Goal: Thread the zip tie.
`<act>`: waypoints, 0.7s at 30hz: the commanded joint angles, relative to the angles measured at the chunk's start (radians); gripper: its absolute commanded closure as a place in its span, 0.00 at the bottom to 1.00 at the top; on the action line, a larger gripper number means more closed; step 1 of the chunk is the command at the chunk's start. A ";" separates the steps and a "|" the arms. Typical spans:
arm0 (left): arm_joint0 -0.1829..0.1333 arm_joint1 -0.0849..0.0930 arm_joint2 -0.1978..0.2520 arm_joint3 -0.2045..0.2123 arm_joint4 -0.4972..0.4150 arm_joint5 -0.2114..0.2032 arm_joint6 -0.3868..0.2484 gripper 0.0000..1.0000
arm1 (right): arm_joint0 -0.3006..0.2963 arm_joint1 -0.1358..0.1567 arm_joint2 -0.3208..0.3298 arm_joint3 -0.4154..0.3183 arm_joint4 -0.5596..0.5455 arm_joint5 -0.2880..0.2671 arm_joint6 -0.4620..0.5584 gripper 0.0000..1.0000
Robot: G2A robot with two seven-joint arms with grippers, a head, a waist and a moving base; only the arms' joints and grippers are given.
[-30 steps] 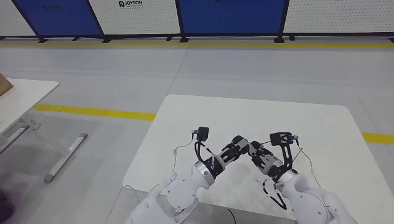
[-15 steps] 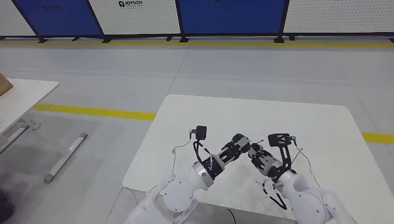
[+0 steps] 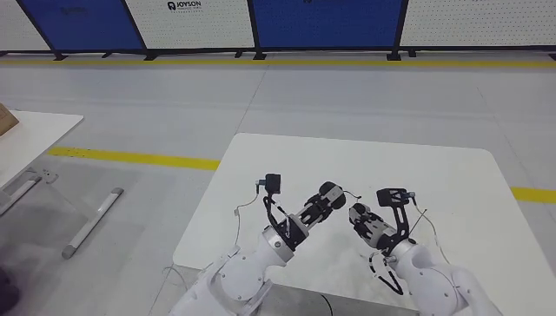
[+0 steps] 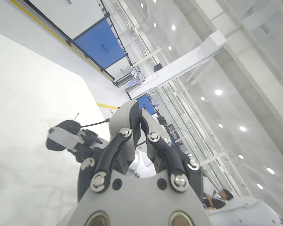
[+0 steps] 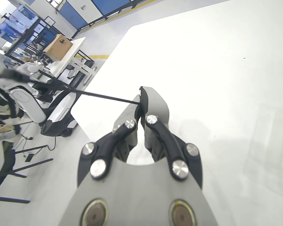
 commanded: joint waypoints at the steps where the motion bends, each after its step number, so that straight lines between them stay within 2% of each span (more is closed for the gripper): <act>1: -0.006 -0.002 0.002 0.018 0.017 0.023 0.030 1.00 | -0.006 0.000 0.012 -0.010 0.030 0.001 -0.014 0.00; 4: -0.012 -0.004 0.003 0.044 0.017 0.028 0.048 1.00 | -0.020 0.001 0.040 -0.025 0.089 -0.014 -0.021 0.00; 9: -0.019 -0.006 0.000 0.065 0.008 0.024 0.056 1.00 | -0.042 0.006 0.095 -0.045 0.193 -0.041 -0.013 0.00; 15: -0.025 -0.008 0.002 0.064 0.022 0.032 0.069 1.00 | -0.066 0.010 0.144 -0.061 0.266 -0.055 -0.027 0.00; 21: -0.024 -0.010 0.006 0.057 0.022 0.043 0.085 1.00 | -0.073 0.011 0.154 -0.066 0.267 -0.060 -0.042 0.00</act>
